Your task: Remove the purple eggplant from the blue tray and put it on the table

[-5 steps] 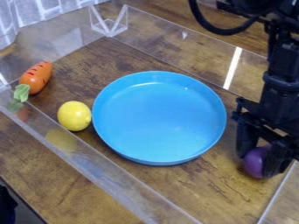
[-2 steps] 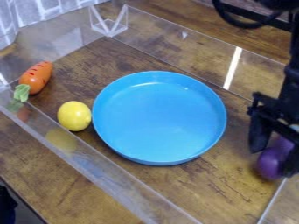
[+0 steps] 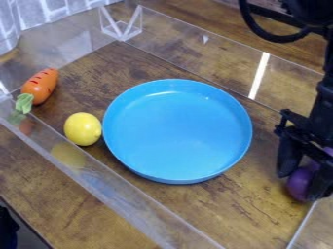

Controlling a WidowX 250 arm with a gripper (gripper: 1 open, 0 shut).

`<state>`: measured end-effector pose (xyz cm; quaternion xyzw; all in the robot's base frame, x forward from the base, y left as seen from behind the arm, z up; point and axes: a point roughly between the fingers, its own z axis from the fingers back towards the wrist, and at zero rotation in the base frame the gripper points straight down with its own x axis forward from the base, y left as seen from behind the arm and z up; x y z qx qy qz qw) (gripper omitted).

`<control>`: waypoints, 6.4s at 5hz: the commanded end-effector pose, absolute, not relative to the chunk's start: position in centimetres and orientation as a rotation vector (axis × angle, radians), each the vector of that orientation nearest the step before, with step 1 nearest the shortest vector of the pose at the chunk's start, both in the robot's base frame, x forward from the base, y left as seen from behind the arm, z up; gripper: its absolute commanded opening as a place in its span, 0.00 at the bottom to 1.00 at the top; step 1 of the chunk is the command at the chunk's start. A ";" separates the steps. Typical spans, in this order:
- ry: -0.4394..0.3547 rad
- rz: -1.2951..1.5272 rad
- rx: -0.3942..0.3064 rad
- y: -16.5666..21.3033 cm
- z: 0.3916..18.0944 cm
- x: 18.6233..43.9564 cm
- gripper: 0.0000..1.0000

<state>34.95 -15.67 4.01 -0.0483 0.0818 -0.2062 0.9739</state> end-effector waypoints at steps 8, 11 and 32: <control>0.150 -0.545 -0.036 -15.8 6.6 35.8 1.00; 0.179 -0.524 -0.023 -15.3 6.1 36.5 1.00; 0.454 -0.257 -0.059 -17.3 4.0 34.4 0.00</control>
